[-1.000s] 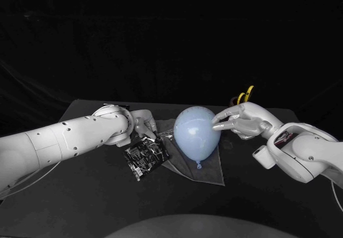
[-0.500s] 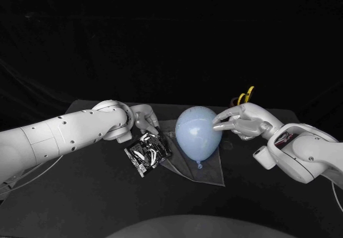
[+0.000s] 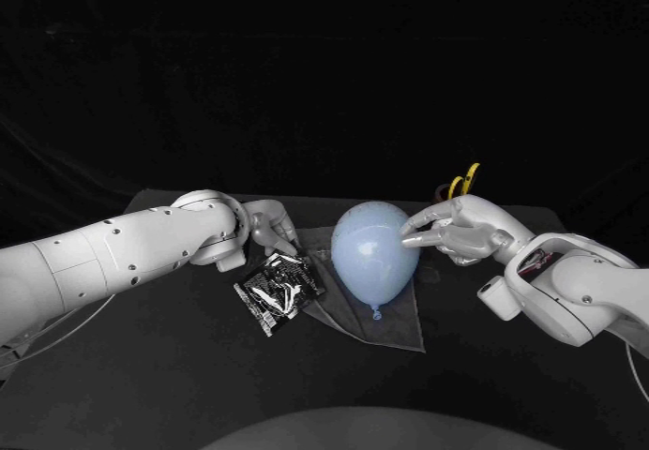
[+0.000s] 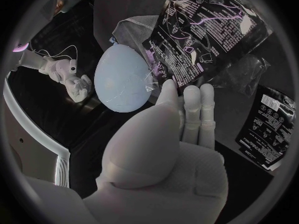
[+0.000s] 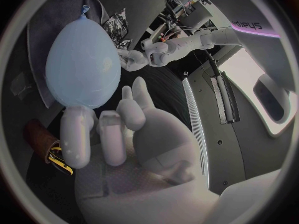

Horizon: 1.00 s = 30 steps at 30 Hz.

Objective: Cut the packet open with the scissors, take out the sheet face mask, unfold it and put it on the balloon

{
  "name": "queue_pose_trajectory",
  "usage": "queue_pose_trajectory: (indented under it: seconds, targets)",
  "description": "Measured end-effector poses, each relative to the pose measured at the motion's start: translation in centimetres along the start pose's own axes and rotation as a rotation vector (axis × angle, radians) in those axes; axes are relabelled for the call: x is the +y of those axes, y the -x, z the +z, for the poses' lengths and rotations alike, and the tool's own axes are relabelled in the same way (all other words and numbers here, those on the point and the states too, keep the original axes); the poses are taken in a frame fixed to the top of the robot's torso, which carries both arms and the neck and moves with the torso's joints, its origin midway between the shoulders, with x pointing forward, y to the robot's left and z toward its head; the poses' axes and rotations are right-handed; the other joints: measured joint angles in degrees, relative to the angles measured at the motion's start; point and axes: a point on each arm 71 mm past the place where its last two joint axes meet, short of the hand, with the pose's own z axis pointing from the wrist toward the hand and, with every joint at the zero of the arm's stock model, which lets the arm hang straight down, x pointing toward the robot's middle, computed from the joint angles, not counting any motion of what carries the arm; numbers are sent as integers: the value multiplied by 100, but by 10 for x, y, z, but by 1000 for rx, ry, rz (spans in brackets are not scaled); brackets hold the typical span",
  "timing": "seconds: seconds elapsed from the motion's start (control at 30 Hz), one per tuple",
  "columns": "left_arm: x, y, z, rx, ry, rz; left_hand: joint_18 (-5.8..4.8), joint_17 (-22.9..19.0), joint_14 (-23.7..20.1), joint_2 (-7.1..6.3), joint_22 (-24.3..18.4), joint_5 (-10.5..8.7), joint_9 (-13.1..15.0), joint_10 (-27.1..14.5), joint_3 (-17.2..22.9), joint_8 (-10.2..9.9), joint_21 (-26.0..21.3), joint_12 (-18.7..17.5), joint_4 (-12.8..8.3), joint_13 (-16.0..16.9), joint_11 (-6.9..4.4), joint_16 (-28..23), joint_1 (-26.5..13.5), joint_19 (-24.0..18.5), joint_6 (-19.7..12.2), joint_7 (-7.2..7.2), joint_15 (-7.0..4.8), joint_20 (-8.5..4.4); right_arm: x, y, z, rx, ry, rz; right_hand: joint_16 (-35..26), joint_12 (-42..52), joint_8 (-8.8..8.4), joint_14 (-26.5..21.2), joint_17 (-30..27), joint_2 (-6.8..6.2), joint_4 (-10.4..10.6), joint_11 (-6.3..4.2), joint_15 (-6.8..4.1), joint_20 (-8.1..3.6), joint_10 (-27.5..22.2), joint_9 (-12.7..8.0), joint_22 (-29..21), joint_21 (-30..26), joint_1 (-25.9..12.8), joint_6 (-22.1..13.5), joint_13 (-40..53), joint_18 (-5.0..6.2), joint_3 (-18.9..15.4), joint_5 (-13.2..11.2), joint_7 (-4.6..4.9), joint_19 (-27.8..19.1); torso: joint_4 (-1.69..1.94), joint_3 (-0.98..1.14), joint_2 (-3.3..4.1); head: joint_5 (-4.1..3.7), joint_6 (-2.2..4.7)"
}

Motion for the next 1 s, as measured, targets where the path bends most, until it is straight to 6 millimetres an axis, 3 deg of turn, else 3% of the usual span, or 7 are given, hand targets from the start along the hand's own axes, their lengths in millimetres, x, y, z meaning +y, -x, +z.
queue_pose_trajectory:
  seconds: [0.3, 0.53, 0.57, 0.6, 0.7, 0.83, 1.0]
  targets:
    - [2, 7, -10, -22, -42, -22, -2, -81, -22, -2, 29, -23, 11, 96, 367, 28, 31, -13, 80, -1, -54, -22, -1, -21, 24, -63, -22, 21, -1, 1, 1, -1, -3, -1, 20, 0, 0, 0, -3, 0, 0, 0, 0, 0, 0, 0, 3, -25, 0, 0, 0, 0, 0, 0, 0, 0, 3, -4, 3, -12, 41]
    - [-6, 39, -35, -59, -124, -33, -3, -165, -22, -103, 49, -5, 22, 96, 824, 36, 70, -34, 224, 0, -53, -22, -4, -50, 13, -73, -22, 50, -7, 6, 2, -15, -14, -8, -25, -18, -76, -9, -5, 0, 24, -45, 9, 0, -217, 45, 4, -368, 0, -27, 11, 0, 23, 0, 26, -1, 5, -2, -5, -16, 87]
    - [-7, 44, -38, -61, -133, -33, -4, -193, -31, -201, 49, -5, 22, 100, 1009, 61, 70, -34, 231, 0, -51, -22, -22, -62, 15, -71, -31, 39, -7, 7, 2, -17, -16, -9, -62, -152, -82, -10, -5, 0, 24, -58, 9, 0, -340, 55, 5, -436, 0, -28, 248, 0, 24, 0, 27, -1, 5, -1, -7, -12, 96]
    - [-9, 49, -43, -61, -146, -34, -3, -214, -35, -247, 49, -5, 23, 119, 1135, 66, 70, -34, 230, 0, -50, -22, -65, -71, 16, -70, -34, 30, -8, 7, 2, -19, -17, -10, -104, -425, -82, -10, -5, -1, 24, -57, 9, -2, -470, 70, 5, -513, 1, -30, 287, 0, 24, 0, 26, -43, 4, -2, -9, -6, 109]
    - [-13, 59, -53, -49, -175, -34, -4, -267, -42, -403, 49, -5, 31, 140, 1514, 78, 70, -34, 223, 2, -32, -22, -220, -91, 16, -69, -41, 50, -10, 9, 4, -24, -21, -12, -367, -2737, -156, -3, -4, 0, 72, -101, 0, -39, -1230, 118, 5, -911, 2, -66, -1559, 85, 38, 0, 18, -226, 4, 1, -16, -1, 147]
    - [-19, 67, -65, -5, -210, -35, -5, -320, -42, -531, 49, -5, 33, 150, 1825, 109, 70, -28, 222, 19, -43, -22, -349, -91, 36, -89, -41, 50, -10, 12, 6, -33, -21, -13, -469, -3928, -244, 12, -3, 13, 136, -120, -16, -49, -1165, 166, 4, -1004, 93, -75, -2472, 97, -26, -21, 14, -236, 3, -3, -23, 1, 212]
    - [-24, 75, -75, 54, -235, -43, -5, -381, -42, -733, 26, -5, 36, 180, 2313, 157, 70, -2, 196, 45, -34, -23, -550, -91, 36, -89, -41, 50, -4, 22, 11, -52, -8, -24, -507, -4674, -343, 12, 0, -9, 207, -114, -16, -49, -928, 188, 3, -1031, 117, -36, -2992, 97, -98, -21, -1, -236, 3, -15, -37, -10, 328]
